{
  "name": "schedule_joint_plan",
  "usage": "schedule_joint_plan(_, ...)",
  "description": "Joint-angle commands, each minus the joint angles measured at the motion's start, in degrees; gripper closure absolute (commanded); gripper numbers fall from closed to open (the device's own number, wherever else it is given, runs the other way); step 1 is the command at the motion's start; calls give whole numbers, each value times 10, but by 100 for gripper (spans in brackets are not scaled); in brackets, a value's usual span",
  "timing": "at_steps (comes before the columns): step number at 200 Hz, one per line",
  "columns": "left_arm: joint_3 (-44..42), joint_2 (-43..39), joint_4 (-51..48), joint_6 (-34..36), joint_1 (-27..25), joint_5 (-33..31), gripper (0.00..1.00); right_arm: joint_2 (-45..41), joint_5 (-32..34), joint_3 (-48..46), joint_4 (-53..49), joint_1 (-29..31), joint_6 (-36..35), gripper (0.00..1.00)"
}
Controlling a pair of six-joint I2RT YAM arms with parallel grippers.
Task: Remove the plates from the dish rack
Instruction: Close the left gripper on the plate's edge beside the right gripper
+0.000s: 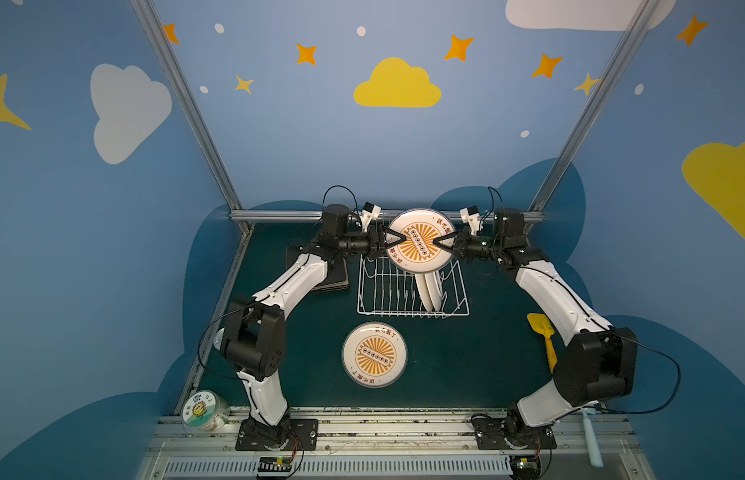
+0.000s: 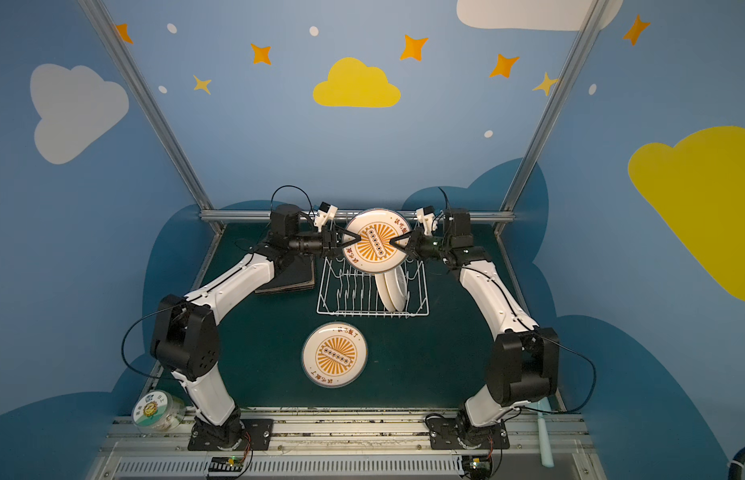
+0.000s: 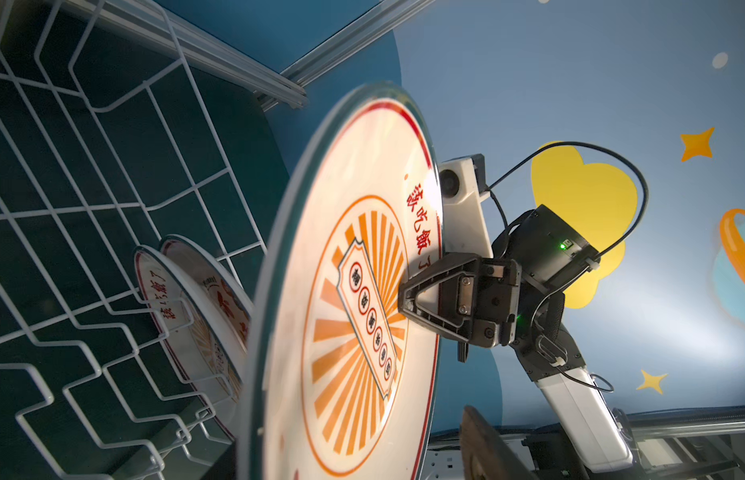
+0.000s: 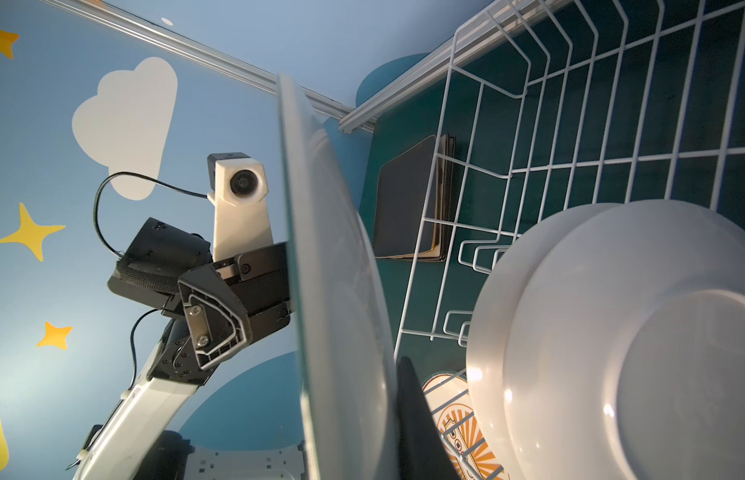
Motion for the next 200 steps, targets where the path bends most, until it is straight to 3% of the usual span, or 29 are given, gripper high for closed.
schedule_joint_plan(1, 14, 4, 3, 12, 0, -7, 39, -1, -22, 15, 11, 5, -8, 100)
schedule_joint_plan(23, 10, 5, 16, 4, -1, -12, 54, 1, -27, 13, 11, 7, -6, 100)
schedule_joint_plan(77, 7, 6, 22, -1, -3, -15, 77, 5, -30, 9, 20, 13, 0, 100)
schedule_joint_plan(95, 7, 5, 22, -3, -3, -16, 79, 7, -33, 10, 19, 13, 2, 100)
schedule_joint_plan(146, 9, 6, 18, -6, -2, -16, 97, 7, -32, 7, 15, 14, -1, 100)
schedule_joint_plan(163, 8, 8, 19, -11, -1, -15, 97, 6, -32, 7, 15, 14, -1, 100)
schedule_joint_plan(200, 5, 3, 22, -13, -1, -13, 97, -1, -13, 4, 3, 14, -6, 73)
